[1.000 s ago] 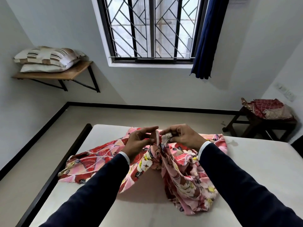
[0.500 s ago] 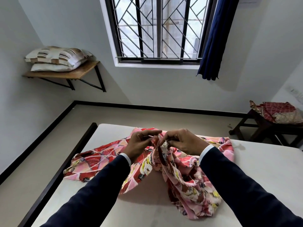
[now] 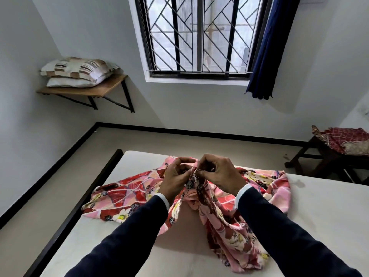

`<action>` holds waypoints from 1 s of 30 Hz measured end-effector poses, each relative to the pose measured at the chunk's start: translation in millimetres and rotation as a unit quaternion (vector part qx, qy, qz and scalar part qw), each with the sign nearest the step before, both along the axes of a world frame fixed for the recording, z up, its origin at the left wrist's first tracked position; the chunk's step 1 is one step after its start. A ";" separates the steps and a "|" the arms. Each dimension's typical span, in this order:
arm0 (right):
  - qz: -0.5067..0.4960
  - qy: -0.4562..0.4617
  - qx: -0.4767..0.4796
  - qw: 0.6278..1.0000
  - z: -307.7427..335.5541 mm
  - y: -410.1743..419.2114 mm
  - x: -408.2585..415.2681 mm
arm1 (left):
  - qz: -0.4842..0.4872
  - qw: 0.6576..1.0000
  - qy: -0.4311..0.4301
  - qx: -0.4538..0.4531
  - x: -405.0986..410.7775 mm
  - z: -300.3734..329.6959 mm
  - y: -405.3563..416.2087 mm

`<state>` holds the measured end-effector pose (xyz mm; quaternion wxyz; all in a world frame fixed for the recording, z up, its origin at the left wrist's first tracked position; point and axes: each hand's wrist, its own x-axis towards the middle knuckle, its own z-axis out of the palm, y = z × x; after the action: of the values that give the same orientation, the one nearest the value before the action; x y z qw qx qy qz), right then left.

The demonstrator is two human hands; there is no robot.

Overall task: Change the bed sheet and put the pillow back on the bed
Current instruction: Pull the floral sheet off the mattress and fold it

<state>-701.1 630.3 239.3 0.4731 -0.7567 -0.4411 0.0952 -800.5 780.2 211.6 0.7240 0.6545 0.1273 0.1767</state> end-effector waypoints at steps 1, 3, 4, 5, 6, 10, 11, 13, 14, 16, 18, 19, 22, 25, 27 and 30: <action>-0.006 0.004 0.002 1.000 -1.2 0.5 -0.7 | 0.012 1.000 0.005 -0.014 -0.8 -1.2 -0.8; -0.015 0.015 -0.002 1.000 -3.0 1.2 -1.1 | 0.023 0.999 0.005 -0.025 -2.4 -3.9 -2.0; -0.017 0.021 -0.005 1.000 -3.7 1.3 -0.7 | 0.023 0.999 0.004 -0.025 -3.0 -5.6 -1.9; -0.018 0.027 -0.008 0.999 -4.0 1.3 -0.4 | 0.021 0.999 0.004 -0.024 -3.6 -6.3 -1.8; -0.019 0.031 -0.010 0.999 -4.3 1.3 -0.4 | 0.018 1.000 0.006 -0.019 -4.6 -6.5 -1.8; -0.036 0.043 -0.021 0.998 -3.8 2.1 -1.3 | 0.003 1.000 0.013 0.016 -9.6 -3.5 -2.6; -0.044 0.047 -0.026 0.998 -3.7 2.3 -1.2 | -0.001 1.000 0.013 0.021 -11.1 -2.9 -2.9; -0.059 0.048 -0.033 0.997 -4.0 2.9 -0.9 | -0.011 0.999 0.016 0.029 -15.2 -1.7 -4.4; -0.066 0.048 -0.037 0.996 -4.4 3.7 -1.3 | -0.015 0.999 0.019 0.040 -17.0 -1.0 -5.2; -0.074 0.049 -0.040 0.995 -5.2 5.2 -5.0 | -0.022 0.997 0.017 0.070 -19.4 -0.4 -7.3; -0.076 0.049 -0.039 0.995 -6.9 6.5 -10.3 | -0.010 0.996 0.017 0.087 -20.1 -2.6 -8.1; -0.075 0.051 -0.037 0.995 -7.6 7.3 -12.9 | 0.001 0.996 0.018 0.083 -20.3 -4.1 -7.4; -0.051 0.070 -0.027 0.996 -15.2 6.3 -19.9 | 0.032 0.997 0.030 0.059 -24.2 -11.5 -5.9; -0.017 0.127 -0.026 0.991 -38.0 -2.3 -24.8 | 0.056 0.997 0.034 0.042 -39.2 -25.7 -9.5; -0.003 0.180 -0.074 0.981 -68.1 -12.9 -26.0 | 0.072 0.995 0.057 0.030 -55.5 -44.2 -10.8; 0.011 0.257 -0.202 0.945 -133.1 -33.4 -33.9 | 0.067 0.990 0.120 0.009 -85.7 -77.2 -14.3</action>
<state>-735.0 596.9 106.2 0.4061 -0.7813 -0.2845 0.3791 -886.2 765.9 134.4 0.6841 0.6675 0.2551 0.1461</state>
